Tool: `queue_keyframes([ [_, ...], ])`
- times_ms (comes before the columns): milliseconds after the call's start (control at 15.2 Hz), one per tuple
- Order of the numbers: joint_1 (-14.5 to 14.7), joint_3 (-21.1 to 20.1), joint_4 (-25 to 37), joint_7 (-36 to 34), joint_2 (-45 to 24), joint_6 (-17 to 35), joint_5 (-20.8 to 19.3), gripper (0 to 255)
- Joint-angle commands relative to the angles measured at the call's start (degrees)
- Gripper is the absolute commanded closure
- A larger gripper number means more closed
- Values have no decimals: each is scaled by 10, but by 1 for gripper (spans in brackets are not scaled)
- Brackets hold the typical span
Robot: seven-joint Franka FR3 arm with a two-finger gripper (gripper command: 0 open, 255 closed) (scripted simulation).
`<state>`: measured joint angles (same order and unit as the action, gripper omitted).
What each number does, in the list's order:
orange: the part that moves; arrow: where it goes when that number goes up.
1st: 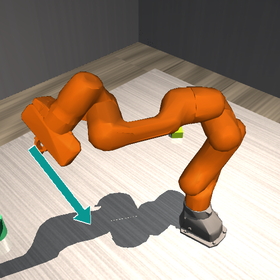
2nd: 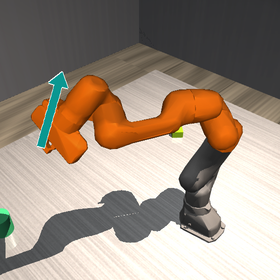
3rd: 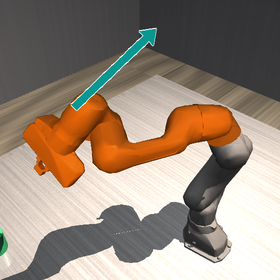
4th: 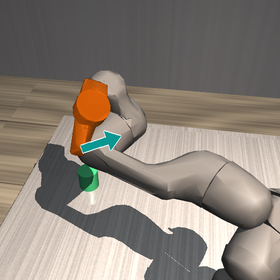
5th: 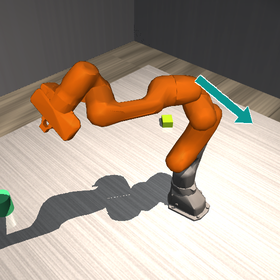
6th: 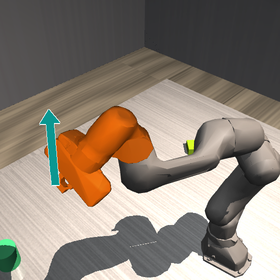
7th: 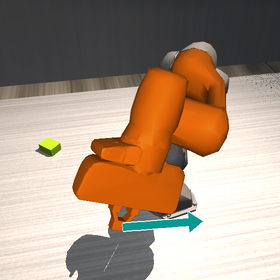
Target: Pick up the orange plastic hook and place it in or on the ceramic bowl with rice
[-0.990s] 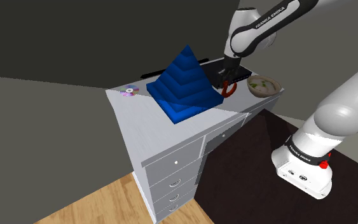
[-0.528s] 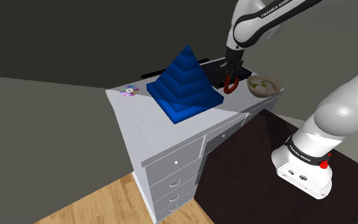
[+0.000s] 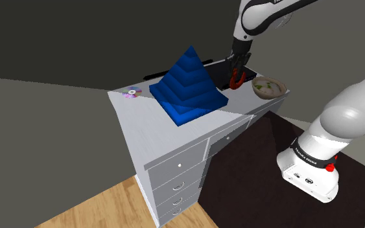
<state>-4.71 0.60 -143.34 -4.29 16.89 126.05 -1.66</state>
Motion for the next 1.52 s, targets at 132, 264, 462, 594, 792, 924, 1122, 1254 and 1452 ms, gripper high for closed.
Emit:
queue_keyframes([
  [132, 0, 0, 18, 0, 17, -35, 1, 255],
  [264, 0, -1, 28, 1, 24, -52, 1, 255],
  [462, 1, -1, 44, 1, 33, -77, 1, 255],
  [594, 1, -1, 55, 2, 39, -94, 1, 255],
  [792, 1, -1, 72, 2, 46, -118, 2, 255],
  [924, 1, -1, 84, 2, 50, -134, 2, 255],
  [1122, -11, 18, 77, 28, 68, -145, -6, 255],
  [1254, -23, 37, 71, 55, 83, -152, -16, 255],
  [1452, -42, 66, 66, 94, 101, -164, -31, 255],
])
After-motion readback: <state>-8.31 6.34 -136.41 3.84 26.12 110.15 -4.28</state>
